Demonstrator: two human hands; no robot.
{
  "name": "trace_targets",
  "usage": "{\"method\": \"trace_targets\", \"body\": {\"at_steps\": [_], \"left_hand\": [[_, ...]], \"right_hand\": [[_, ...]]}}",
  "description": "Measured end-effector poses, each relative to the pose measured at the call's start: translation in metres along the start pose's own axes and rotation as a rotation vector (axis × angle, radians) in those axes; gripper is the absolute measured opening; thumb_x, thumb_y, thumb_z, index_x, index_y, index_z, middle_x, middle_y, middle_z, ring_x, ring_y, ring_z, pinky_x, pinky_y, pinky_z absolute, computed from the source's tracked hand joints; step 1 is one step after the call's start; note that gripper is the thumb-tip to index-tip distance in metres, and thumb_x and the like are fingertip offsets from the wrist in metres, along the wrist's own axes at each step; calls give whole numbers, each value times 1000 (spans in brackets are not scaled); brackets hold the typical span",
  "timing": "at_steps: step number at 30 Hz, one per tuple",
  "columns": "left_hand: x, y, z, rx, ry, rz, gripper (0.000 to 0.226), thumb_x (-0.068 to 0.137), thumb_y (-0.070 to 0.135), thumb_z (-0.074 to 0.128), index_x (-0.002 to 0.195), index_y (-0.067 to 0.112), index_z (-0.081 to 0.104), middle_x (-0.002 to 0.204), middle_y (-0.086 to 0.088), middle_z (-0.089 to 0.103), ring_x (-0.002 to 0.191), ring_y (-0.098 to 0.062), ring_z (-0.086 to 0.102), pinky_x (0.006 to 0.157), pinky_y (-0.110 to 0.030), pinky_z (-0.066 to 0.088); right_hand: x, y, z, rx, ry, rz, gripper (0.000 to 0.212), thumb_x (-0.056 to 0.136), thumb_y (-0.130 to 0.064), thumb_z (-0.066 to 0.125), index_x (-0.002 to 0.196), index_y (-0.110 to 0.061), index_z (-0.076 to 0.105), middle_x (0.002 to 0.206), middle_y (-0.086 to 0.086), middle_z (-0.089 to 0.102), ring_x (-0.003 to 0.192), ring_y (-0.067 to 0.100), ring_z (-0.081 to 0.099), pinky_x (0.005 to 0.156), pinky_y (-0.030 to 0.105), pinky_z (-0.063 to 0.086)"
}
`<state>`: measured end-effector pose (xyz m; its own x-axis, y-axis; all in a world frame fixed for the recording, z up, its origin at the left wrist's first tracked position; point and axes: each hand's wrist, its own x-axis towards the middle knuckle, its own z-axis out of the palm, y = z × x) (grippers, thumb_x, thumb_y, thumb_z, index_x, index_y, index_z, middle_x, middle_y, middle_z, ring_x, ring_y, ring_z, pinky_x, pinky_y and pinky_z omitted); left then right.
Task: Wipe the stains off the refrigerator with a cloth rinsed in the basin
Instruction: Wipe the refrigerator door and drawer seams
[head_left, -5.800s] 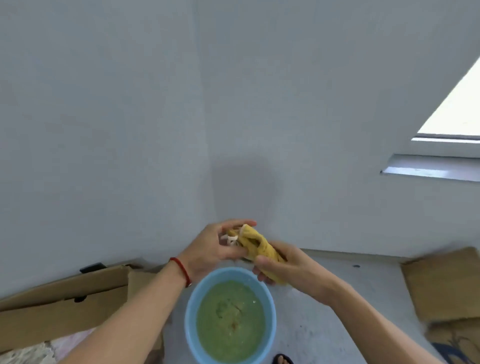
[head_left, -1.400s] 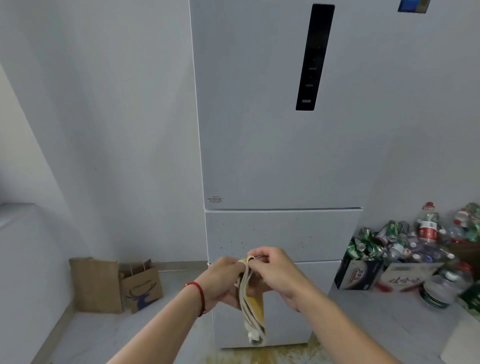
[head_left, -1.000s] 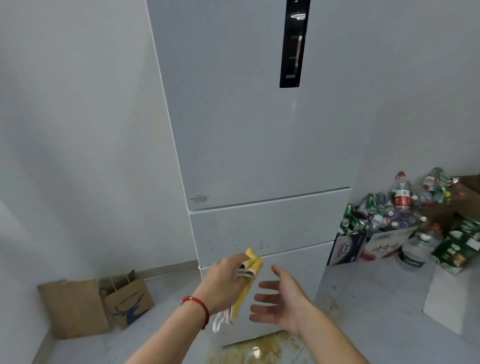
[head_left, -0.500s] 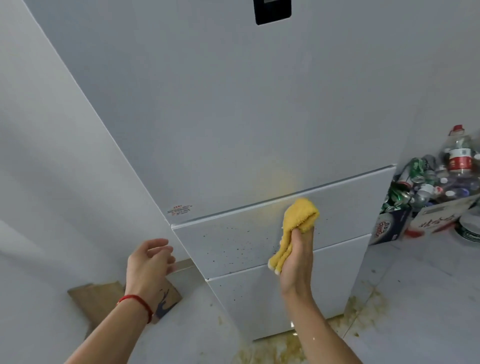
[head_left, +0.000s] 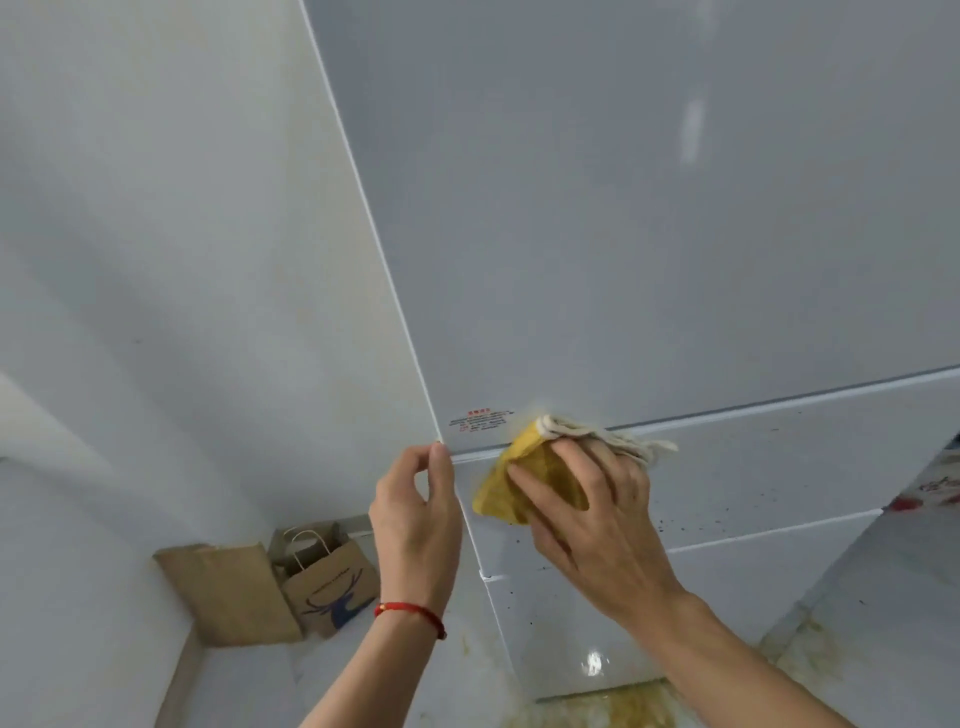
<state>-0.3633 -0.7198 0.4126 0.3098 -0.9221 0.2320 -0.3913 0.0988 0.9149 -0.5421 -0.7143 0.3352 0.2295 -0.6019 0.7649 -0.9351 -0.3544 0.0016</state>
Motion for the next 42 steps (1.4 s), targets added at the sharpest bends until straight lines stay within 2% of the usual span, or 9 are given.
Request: {"method": "trace_targets", "body": {"at_steps": [8,12,14,19,25,30,35,39,42], "left_hand": [[3,-26,19,-157,63,101,26,109,27,45,104,24,70,97,8,75,95,-10,69,80,-26,52],[9,-49,40,-158,172,288,23,108,26,46,101,23,68,90,8,73,84,-8,65,74,-29,52],[16,-56,48,-210,244,370,20,107,24,49,98,21,67,84,9,72,75,-4,62,68,-23,51],[29,-77,63,-309,370,548,22,100,37,55,86,22,64,82,-6,71,70,-18,62,65,-40,52],[36,-76,58,-307,345,533,26,96,36,57,80,16,62,79,-3,73,66,-20,62,68,-31,51],[28,-66,51,-284,337,445,28,96,36,59,77,17,66,75,0,71,67,-19,61,67,-30,49],[3,-70,58,-177,397,523,32,100,20,41,87,4,65,84,-12,66,78,-24,55,71,-40,48],[-18,-73,91,40,593,777,45,98,21,44,142,14,46,130,1,42,125,-23,37,106,-37,34],[-21,-66,109,239,638,985,48,78,16,55,126,14,57,129,-8,45,122,-29,41,99,-40,37]], "right_hand": [[26,-25,53,0,306,-281,31,98,-30,68,128,-39,68,143,-12,58,136,14,50,107,40,38],[20,8,62,-64,378,-382,27,103,-39,58,128,-37,68,143,-8,63,133,19,59,107,45,39],[20,15,65,-75,415,-357,32,104,-44,52,130,-36,67,145,-3,61,136,23,57,108,49,37],[0,24,85,-93,539,-190,62,89,-33,57,151,-29,52,153,5,51,143,29,45,113,54,29],[-47,51,110,-143,563,-31,60,96,-34,49,155,-23,46,157,11,44,148,34,41,119,58,27],[-15,15,99,-184,484,-91,69,103,-49,37,165,-21,25,173,9,18,160,31,13,125,60,14],[20,-16,102,-247,403,-326,72,104,-49,38,166,-16,20,174,3,11,162,24,1,127,54,13],[7,53,77,-323,378,-411,78,101,-57,41,167,-25,14,175,2,6,162,23,0,129,54,8],[-16,121,57,-319,431,-275,76,99,-59,44,165,-27,24,171,4,23,160,26,13,128,57,11]]}}
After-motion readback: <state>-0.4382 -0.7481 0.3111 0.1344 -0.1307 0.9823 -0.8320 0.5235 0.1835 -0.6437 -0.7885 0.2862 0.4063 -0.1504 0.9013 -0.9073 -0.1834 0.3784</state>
